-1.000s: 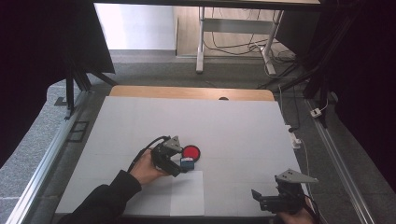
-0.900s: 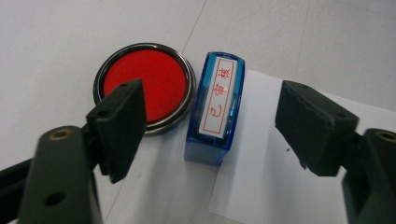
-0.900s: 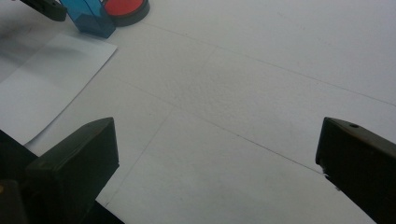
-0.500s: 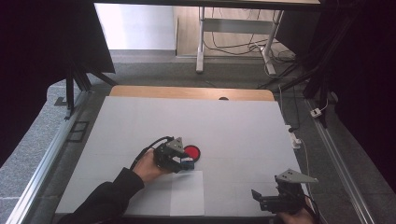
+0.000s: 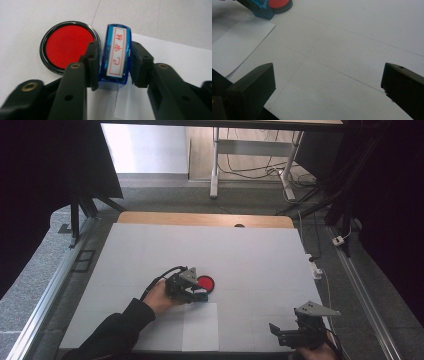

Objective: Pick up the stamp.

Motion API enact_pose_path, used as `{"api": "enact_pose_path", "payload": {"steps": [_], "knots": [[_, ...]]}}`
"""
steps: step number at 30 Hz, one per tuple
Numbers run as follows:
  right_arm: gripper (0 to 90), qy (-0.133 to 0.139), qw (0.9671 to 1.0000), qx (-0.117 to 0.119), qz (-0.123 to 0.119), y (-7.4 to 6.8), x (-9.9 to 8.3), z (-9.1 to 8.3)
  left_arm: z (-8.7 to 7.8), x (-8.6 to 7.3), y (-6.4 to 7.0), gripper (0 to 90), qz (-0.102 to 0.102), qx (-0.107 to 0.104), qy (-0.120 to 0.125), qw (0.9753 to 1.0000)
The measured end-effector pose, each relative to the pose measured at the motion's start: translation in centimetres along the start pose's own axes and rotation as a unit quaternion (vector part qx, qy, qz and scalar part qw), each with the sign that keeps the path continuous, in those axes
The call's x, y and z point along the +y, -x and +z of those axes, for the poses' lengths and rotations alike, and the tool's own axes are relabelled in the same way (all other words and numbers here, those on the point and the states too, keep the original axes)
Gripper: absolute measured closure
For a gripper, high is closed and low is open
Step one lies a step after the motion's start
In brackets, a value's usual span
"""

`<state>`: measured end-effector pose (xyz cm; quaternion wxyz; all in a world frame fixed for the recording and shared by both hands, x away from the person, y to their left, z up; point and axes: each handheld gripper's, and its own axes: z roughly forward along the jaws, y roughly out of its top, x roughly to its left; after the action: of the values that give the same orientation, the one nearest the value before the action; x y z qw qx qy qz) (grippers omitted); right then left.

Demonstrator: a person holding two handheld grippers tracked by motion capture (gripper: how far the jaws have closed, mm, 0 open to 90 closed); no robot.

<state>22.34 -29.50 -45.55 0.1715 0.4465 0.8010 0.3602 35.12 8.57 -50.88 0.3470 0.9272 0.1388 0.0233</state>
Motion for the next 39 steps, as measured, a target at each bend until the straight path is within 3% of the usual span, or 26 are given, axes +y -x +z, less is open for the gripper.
{"api": "enact_pose_path", "payload": {"steps": [12,23,30,34,39], "knots": [[0.0,0.0,1.0,0.001,0.0,0.0,0.0,0.0,-0.2,0.0,0.1,69.3,0.02,0.003,-0.001,0.9998],[0.0,0.001,1.0,0.001,0.0,0.0,0.0,0.0,-1.0,0.5,0.4,69.4,0.023,0.013,0.012,0.9996],[0.0,0.001,1.0,0.001,-0.001,0.0,0.0,0.0,-2.3,0.7,0.8,69.4,0.009,0.019,0.028,0.9994],[0.0,0.002,1.0,0.001,-0.001,0.0,0.0,0.0,-2.8,0.8,0.9,69.4,-0.024,0.022,0.031,0.999],[0.0,0.002,1.0,0.001,0.0,0.0,0.0,0.0,-3.5,0.8,1.3,69.4,-0.027,0.028,0.036,0.9986]]}}
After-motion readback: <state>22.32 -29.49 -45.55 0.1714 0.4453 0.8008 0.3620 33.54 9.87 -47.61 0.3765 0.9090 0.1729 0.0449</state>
